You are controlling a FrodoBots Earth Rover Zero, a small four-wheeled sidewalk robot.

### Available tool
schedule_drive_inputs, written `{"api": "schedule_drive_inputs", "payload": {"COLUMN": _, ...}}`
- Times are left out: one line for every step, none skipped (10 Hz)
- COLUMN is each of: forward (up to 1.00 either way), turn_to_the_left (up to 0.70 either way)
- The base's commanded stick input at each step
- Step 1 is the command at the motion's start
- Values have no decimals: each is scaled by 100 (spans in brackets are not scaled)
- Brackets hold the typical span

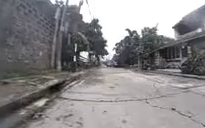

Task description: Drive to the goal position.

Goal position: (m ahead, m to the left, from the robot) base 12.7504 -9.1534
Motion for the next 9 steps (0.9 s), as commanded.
{"api": "schedule_drive_inputs", "payload": {"forward": 70, "turn_to_the_left": 0}}
{"api": "schedule_drive_inputs", "payload": {"forward": 70, "turn_to_the_left": 0}}
{"api": "schedule_drive_inputs", "payload": {"forward": 70, "turn_to_the_left": -8}}
{"api": "schedule_drive_inputs", "payload": {"forward": 70, "turn_to_the_left": -23}}
{"api": "schedule_drive_inputs", "payload": {"forward": 70, "turn_to_the_left": -33}}
{"api": "schedule_drive_inputs", "payload": {"forward": 70, "turn_to_the_left": -35}}
{"api": "schedule_drive_inputs", "payload": {"forward": 70, "turn_to_the_left": -35}}
{"api": "schedule_drive_inputs", "payload": {"forward": 70, "turn_to_the_left": -26}}
{"api": "schedule_drive_inputs", "payload": {"forward": 70, "turn_to_the_left": -6}}
